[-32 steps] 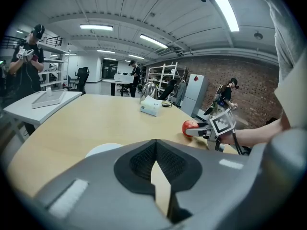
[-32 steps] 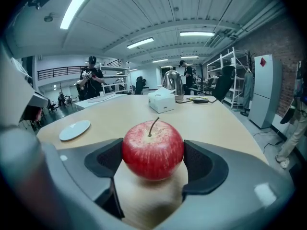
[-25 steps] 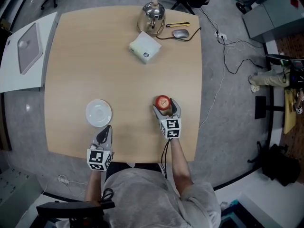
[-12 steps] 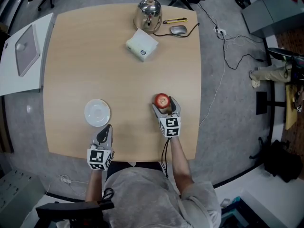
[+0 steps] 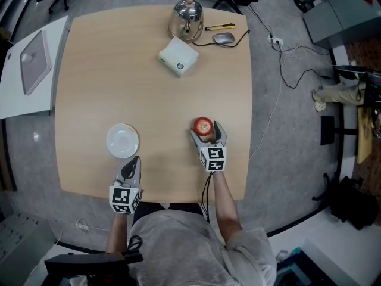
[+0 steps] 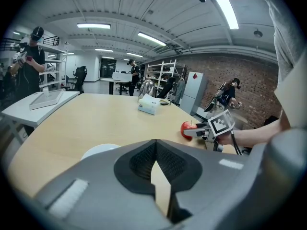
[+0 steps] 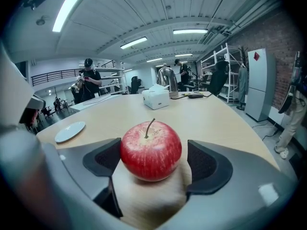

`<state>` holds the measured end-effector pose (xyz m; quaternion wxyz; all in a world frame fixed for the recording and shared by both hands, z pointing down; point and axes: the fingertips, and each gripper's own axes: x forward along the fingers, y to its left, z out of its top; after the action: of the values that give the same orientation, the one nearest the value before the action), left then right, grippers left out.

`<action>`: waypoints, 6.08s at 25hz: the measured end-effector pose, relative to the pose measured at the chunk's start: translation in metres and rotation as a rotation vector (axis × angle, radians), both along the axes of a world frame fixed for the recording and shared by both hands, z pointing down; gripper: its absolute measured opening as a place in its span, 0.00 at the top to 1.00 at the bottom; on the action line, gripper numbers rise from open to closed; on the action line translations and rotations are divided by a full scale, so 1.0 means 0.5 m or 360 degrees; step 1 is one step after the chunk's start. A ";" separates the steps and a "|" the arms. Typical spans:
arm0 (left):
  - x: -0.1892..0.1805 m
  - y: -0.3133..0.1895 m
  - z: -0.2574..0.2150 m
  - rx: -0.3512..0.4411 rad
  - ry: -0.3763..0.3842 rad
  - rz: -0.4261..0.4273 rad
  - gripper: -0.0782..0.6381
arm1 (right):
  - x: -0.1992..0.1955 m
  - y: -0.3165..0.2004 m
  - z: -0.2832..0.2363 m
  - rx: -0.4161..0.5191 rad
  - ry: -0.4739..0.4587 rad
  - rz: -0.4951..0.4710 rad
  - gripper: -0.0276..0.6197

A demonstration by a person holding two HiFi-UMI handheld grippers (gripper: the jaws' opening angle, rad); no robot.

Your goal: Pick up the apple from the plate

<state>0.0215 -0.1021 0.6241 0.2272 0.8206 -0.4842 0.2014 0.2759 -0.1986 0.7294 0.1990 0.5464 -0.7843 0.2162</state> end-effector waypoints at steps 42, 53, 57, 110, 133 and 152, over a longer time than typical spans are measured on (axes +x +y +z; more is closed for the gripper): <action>-0.078 0.042 -0.115 0.0228 0.0053 0.0025 0.86 | -0.086 0.087 -0.198 0.0239 0.0027 0.0006 0.42; -0.115 0.053 -0.164 0.0331 0.0080 0.0023 0.86 | -0.162 0.117 -0.265 0.0320 0.0020 -0.0053 0.54; -0.126 0.054 -0.180 0.0371 0.0096 0.0020 0.86 | -0.196 0.127 -0.285 0.0348 0.0004 -0.0070 0.60; -0.243 0.074 -0.270 0.0552 0.0189 0.0067 0.86 | -0.364 0.283 -0.428 0.0556 -0.0016 -0.0101 0.93; -0.243 0.079 -0.270 0.0557 0.0179 0.0064 0.86 | -0.357 0.292 -0.423 0.0536 -0.0016 -0.0086 0.95; -0.248 0.086 -0.269 0.0545 0.0176 0.0051 0.86 | -0.361 0.300 -0.425 0.0537 -0.0012 -0.0095 0.95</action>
<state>-0.1025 -0.0591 0.4898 0.1072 0.8647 -0.4851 0.0742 0.0954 -0.0485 0.5170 0.1078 0.5476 -0.8261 0.0775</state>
